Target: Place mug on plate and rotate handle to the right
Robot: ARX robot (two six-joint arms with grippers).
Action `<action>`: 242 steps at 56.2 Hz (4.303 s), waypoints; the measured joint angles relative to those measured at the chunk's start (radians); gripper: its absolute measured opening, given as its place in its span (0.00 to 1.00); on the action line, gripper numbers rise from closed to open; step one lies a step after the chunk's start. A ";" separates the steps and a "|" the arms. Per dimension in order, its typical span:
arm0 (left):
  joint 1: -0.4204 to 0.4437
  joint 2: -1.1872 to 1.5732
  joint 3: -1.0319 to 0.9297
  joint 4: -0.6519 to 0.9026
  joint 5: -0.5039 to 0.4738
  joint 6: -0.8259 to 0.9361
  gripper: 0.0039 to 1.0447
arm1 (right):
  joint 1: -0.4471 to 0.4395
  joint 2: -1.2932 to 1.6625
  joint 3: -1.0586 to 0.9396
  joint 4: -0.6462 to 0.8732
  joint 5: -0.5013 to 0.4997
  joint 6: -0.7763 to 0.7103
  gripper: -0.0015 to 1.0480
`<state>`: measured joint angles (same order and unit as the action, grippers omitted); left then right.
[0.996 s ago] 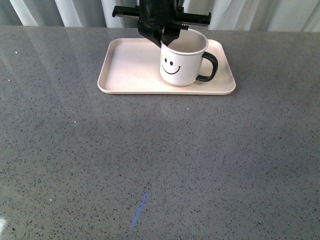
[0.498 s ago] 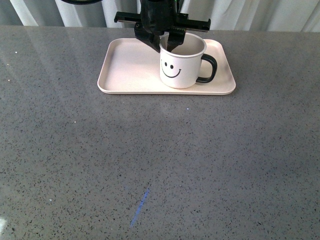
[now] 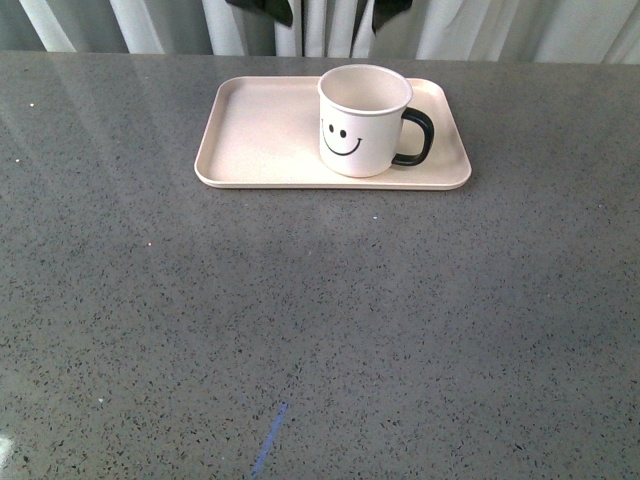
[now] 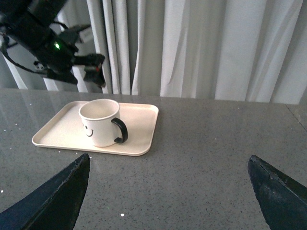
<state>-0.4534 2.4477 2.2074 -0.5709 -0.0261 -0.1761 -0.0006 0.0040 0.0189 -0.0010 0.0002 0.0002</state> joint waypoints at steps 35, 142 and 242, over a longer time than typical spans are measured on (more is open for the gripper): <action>0.126 -0.631 -1.228 1.434 -0.287 0.145 0.44 | 0.000 0.000 0.000 0.000 0.000 0.000 0.91; 0.449 -2.018 -2.195 0.998 0.026 0.166 0.01 | 0.000 0.000 0.000 0.000 0.000 0.000 0.91; 0.451 -2.432 -2.194 0.570 0.026 0.169 0.91 | 0.000 0.000 0.000 0.000 0.000 0.000 0.91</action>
<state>-0.0025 0.0158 0.0132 -0.0006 0.0002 -0.0074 -0.0006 0.0040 0.0189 -0.0010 0.0006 0.0002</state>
